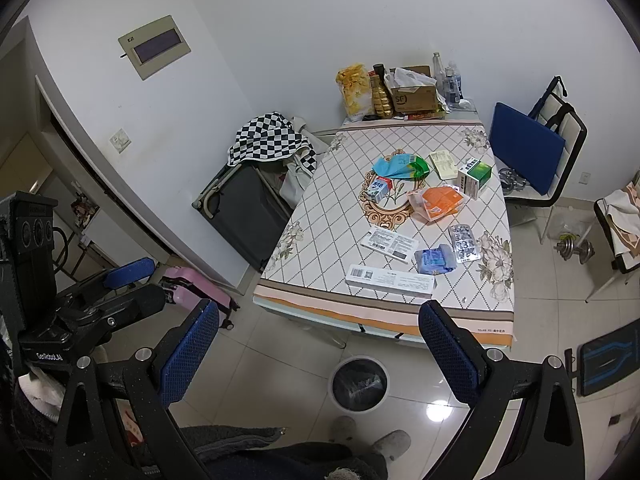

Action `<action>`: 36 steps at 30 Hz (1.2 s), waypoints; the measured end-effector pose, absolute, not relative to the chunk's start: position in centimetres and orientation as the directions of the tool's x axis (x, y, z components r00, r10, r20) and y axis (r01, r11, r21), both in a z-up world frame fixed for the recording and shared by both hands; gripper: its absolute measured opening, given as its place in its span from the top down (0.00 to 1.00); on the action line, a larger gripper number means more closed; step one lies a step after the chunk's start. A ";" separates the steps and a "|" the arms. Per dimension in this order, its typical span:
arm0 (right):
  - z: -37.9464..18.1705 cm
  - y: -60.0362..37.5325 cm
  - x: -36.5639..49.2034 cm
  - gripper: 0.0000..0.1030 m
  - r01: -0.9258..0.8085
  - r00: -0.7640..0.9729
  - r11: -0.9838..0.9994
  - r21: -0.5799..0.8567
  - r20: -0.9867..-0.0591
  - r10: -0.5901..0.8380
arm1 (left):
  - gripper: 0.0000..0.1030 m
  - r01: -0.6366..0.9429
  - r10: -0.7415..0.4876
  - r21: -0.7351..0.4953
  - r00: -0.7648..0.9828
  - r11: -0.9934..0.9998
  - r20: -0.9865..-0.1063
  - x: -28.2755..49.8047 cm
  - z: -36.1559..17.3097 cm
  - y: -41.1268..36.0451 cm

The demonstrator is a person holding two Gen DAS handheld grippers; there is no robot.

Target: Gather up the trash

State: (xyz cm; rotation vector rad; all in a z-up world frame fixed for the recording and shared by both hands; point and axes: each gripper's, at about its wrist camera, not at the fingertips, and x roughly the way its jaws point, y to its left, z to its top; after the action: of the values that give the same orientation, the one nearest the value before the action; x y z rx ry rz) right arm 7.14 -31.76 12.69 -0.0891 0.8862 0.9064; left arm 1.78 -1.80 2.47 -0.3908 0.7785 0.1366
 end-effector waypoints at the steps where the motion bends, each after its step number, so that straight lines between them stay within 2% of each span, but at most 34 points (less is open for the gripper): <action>1: 12.8 -31.6 7.2 0.02 -0.715 0.299 0.639 0.284 -0.702 0.647 | 0.00 -0.261 -0.022 -0.291 0.708 0.920 -0.706 1.6 2.3 -1.8; 12: 12.0 -31.7 7.7 0.02 -0.697 0.306 0.650 0.302 -0.694 0.652 | 0.00 -0.250 -0.039 -0.297 0.701 0.921 -0.712 2.8 1.6 -0.8; 14: 11.7 -31.6 8.1 0.02 -0.674 0.321 0.670 0.311 -0.694 0.644 | 0.00 -0.285 0.005 -0.261 0.685 0.922 -0.728 3.3 0.6 -0.1; 18: 10.1 -31.4 10.0 0.02 -0.555 0.403 0.777 0.297 -0.722 0.563 | 0.00 -0.413 0.182 -0.113 0.610 0.904 -0.771 5.9 -2.1 1.7; 21: 7.1 -31.8 12.8 0.02 -0.450 0.430 0.847 0.284 -0.762 0.484 | 0.00 -0.471 0.201 -0.104 0.551 0.876 -0.810 8.5 -5.9 3.6; 28: -3.2 -32.5 23.0 0.02 -0.233 0.384 0.948 0.216 -0.875 0.294 | 0.00 -0.639 0.084 -0.160 0.335 0.752 -0.939 16.4 -18.4 6.5; 32: -9.1 -31.6 30.5 0.02 -0.219 0.335 0.966 0.138 -0.919 0.208 | 0.00 -0.773 -0.075 -0.245 0.249 0.585 -0.966 20.1 -25.8 7.1; 33: -10.3 -31.3 32.1 0.02 -0.227 0.322 0.965 0.128 -0.926 0.199 | 0.01 -0.814 -0.144 -0.285 0.246 0.507 -0.958 21.3 -28.3 7.2; 34: -12.0 -30.9 34.6 0.05 -0.241 0.300 0.963 0.120 -0.934 0.192 | 0.08 -0.839 -0.184 -0.299 0.240 0.455 -0.953 22.0 -29.7 7.2; 36: -14.2 -30.0 37.7 0.09 -0.270 0.260 0.957 0.106 -0.949 0.178 | 0.13 -0.895 -0.276 -0.315 0.232 0.314 -0.933 23.6 -33.3 6.9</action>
State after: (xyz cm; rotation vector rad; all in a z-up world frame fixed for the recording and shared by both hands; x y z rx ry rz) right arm 37.67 -30.01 -14.23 -0.0833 1.2725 0.3040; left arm 23.59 6.88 -33.26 -1.2182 1.3074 0.6168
